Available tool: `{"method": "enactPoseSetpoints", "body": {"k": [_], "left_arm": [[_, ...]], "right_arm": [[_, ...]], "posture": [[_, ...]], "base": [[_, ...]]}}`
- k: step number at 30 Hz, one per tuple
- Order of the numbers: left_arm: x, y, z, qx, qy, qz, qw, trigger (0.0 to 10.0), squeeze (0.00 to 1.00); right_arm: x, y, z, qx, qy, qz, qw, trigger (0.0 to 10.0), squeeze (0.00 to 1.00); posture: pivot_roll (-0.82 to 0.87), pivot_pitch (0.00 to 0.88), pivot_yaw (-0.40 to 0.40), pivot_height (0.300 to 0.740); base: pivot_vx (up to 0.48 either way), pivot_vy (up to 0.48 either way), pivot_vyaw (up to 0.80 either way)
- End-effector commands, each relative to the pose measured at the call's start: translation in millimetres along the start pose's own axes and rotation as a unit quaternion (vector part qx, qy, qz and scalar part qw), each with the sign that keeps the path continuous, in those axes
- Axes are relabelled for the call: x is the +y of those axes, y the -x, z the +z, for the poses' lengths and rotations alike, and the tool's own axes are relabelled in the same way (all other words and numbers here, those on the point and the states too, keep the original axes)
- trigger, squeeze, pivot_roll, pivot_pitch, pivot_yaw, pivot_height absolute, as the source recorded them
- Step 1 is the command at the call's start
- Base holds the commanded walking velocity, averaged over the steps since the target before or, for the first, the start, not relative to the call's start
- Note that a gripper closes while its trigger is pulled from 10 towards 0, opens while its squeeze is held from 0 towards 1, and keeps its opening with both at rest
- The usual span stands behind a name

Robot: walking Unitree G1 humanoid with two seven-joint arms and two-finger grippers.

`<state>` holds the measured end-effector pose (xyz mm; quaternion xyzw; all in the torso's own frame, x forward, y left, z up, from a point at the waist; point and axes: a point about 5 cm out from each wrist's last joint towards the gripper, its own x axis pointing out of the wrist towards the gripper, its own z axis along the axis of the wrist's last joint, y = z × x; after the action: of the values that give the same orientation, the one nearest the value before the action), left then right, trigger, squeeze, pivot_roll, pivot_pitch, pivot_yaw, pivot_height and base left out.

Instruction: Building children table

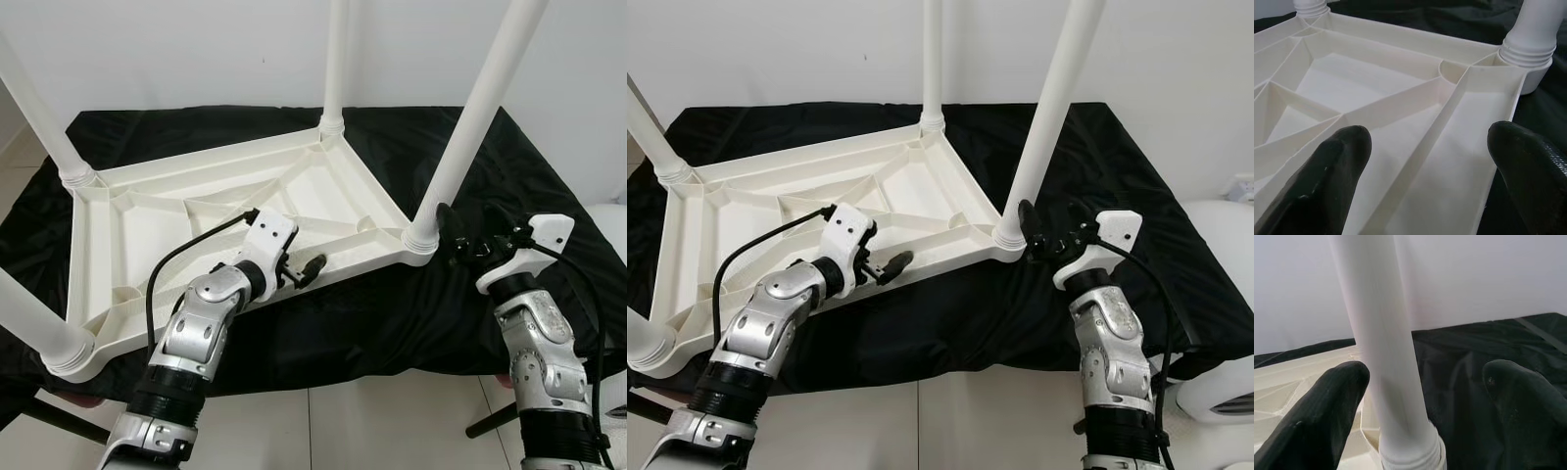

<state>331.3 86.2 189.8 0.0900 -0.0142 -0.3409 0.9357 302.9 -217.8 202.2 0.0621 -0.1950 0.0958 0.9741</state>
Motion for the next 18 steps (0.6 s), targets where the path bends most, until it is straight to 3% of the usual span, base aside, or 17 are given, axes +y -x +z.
{"method": "enactPoseSetpoints", "body": {"k": [1, 5, 18], "left_arm": [[-4.8, 3.2, -2.2, -0.003, 0.001, -0.034, 0.999, 10.0, 0.0], [-9.8, 7.1, -4.9, -0.001, -0.014, -0.06, 0.998, 10.0, 0.0], [-26.6, 13.8, -16.4, 0.014, -0.058, -0.134, 0.989, 10.0, 0.0]], "right_arm": [[2.3, 5.4, -3.2, 0.009, -0.003, -0.002, 1.0, 10.0, 0.0], [17.7, 18.4, -11.6, 0.039, 0.007, 0.032, 0.999, 10.0, 0.0], [46.0, 38.8, -20.3, 0.075, 0.022, 0.077, 0.994, 10.0, 0.0]], "posture": [[-0.11, 0.142, 0.053, 0.74], [-0.11, 0.142, 0.054, 0.74], [-0.12, 0.133, 0.048, 0.74]], "base": [[0.0, 0.0, 0.0], [0.0, 0.0, 0.0], [0.0, 0.0, 0.0]]}}
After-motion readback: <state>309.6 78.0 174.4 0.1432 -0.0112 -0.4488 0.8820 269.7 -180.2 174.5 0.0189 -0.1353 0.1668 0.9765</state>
